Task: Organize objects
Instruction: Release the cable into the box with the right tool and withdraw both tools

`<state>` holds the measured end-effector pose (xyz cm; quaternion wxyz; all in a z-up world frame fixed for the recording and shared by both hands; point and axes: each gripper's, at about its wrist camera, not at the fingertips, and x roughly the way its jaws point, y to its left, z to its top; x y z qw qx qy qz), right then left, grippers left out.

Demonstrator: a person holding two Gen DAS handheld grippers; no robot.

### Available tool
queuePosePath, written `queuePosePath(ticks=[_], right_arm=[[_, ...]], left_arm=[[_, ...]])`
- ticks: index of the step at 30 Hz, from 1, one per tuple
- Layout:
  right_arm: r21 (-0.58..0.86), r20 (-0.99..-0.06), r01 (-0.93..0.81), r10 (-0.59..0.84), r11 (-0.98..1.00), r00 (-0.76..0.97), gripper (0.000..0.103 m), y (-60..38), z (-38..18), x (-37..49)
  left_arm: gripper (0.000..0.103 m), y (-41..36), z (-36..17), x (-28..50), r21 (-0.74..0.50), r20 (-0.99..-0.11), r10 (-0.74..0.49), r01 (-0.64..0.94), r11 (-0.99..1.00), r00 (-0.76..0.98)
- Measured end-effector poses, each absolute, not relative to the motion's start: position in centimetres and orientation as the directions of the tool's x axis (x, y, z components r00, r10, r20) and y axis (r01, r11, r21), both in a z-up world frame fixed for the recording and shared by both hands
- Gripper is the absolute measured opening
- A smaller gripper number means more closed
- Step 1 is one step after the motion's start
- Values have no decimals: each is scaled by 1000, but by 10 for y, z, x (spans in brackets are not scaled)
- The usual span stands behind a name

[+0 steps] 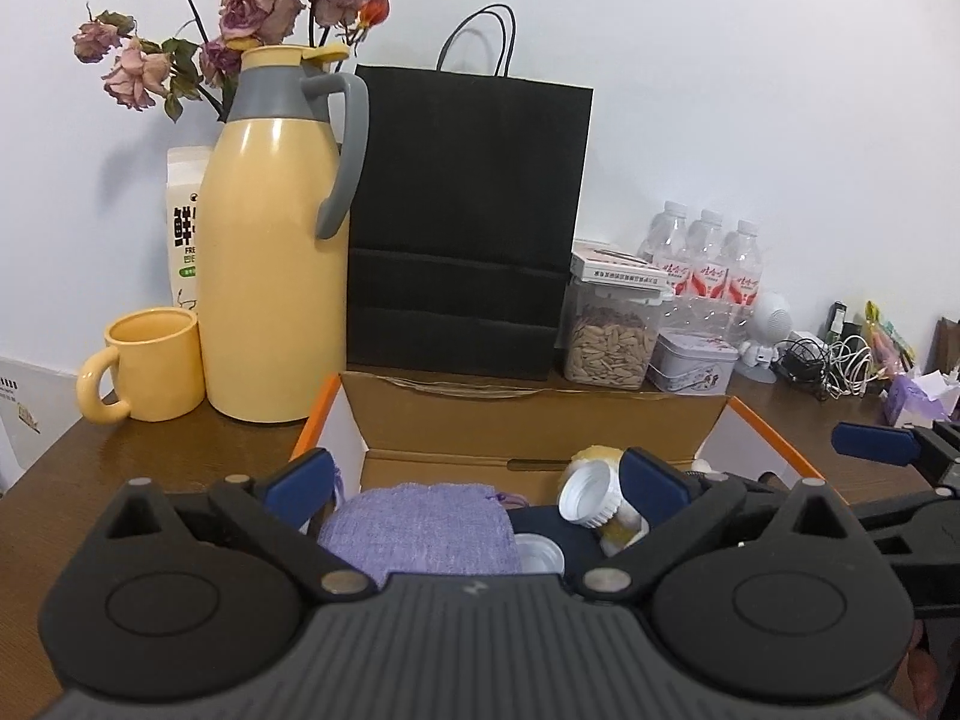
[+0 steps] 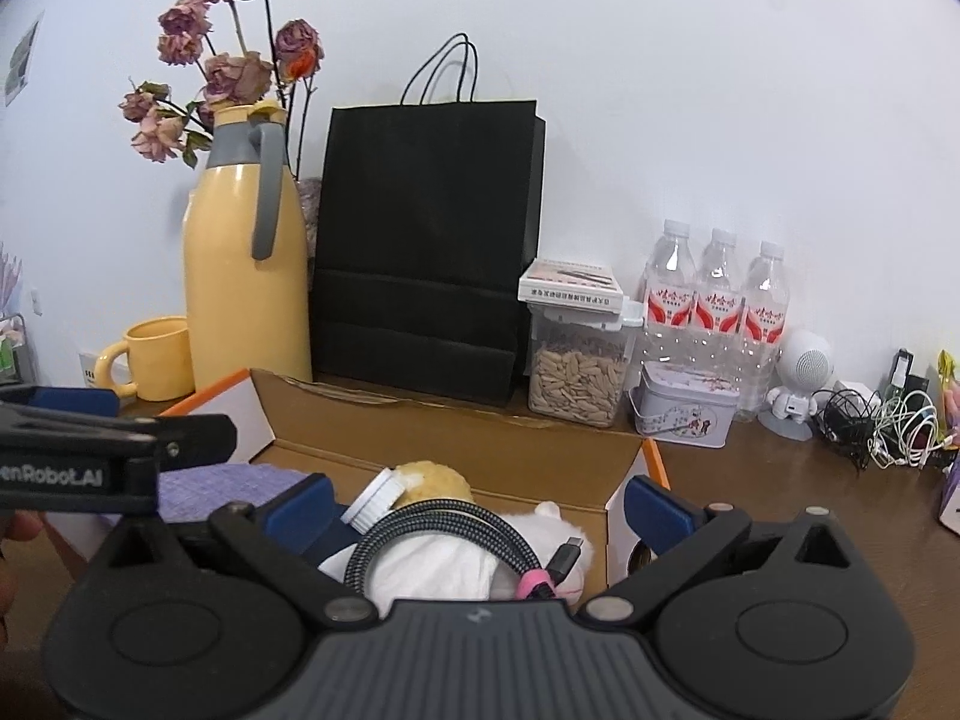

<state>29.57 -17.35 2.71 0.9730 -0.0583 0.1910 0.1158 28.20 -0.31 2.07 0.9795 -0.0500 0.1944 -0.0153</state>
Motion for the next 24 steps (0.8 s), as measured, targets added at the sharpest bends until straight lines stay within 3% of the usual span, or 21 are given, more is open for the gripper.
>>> queuePosePath(ticks=[13,24], right_arm=[[-78,-370,-234,190,969,909,103,-186,33,244],[-59,-432,-221,175,973,885,103,-212,18,183]], left_arm=[[103,8,35,218,-97,-366,-77,44,994,927],[103,22,28,161,-57,-428,-23,-2,998,904]])
